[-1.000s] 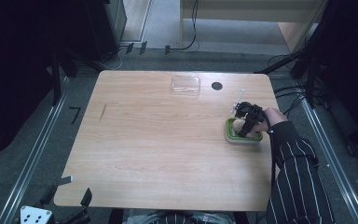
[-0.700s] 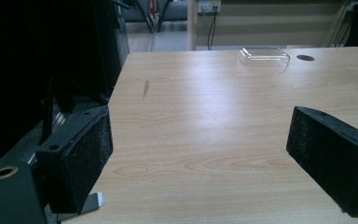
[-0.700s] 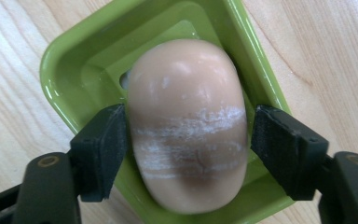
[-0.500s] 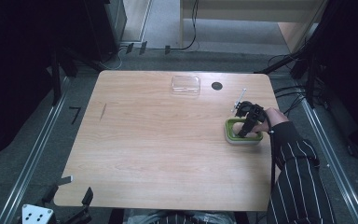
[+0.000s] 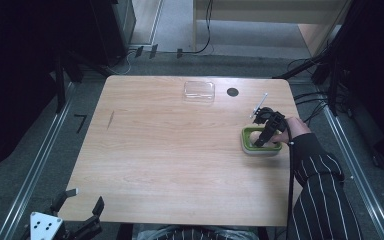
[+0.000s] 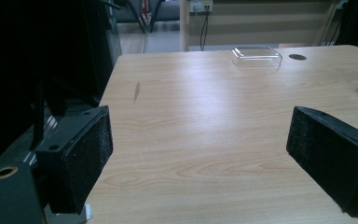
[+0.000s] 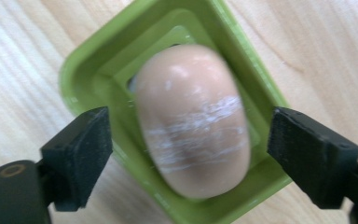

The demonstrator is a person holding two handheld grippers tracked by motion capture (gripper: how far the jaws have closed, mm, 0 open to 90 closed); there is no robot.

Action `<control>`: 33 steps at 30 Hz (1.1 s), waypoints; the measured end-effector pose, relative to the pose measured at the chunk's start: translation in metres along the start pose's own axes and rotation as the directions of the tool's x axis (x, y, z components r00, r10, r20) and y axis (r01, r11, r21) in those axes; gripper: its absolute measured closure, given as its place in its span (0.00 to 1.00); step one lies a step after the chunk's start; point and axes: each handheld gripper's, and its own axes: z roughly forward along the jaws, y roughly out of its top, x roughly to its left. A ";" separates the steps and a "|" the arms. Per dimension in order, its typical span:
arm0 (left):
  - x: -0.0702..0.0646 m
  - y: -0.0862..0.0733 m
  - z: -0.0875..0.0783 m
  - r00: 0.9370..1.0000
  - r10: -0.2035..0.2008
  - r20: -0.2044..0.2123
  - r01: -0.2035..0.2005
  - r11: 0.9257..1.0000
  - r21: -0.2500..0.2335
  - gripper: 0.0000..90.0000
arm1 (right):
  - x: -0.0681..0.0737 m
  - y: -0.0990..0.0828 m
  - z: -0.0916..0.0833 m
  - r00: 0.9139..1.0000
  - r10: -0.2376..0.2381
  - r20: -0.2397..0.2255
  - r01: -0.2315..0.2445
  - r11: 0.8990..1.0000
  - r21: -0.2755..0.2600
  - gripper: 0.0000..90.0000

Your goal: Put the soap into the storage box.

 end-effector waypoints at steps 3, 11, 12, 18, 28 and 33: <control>-0.002 0.001 0.003 1.000 0.012 0.013 -0.012 1.000 0.003 0.08 | 0.007 -0.002 -0.004 1.000 0.016 -0.004 -0.016 1.000 -0.011 0.14; -0.003 0.002 0.007 1.000 0.012 0.028 -0.012 1.000 0.000 0.08 | 0.022 -0.007 -0.012 0.998 0.058 0.026 -0.058 0.998 -0.004 0.05; -0.003 0.002 0.008 0.999 0.013 0.030 -0.013 1.000 -0.001 0.08 | 0.024 -0.007 -0.012 0.998 0.059 0.026 -0.059 0.998 -0.001 0.05; -0.002 0.003 0.008 0.999 0.009 0.041 -0.009 1.000 -0.006 0.08 | 0.037 -0.010 -0.014 0.995 0.085 0.045 -0.085 0.996 0.001 0.05; -0.001 0.003 0.010 0.999 0.006 0.048 -0.006 1.000 -0.009 0.08 | 0.061 -0.017 -0.018 0.993 0.087 0.085 -0.088 0.996 0.008 0.05; -0.002 0.003 0.011 0.999 0.010 0.046 -0.010 1.000 -0.007 0.08 | 0.073 -0.022 -0.020 0.993 0.082 0.085 -0.082 0.997 0.004 0.06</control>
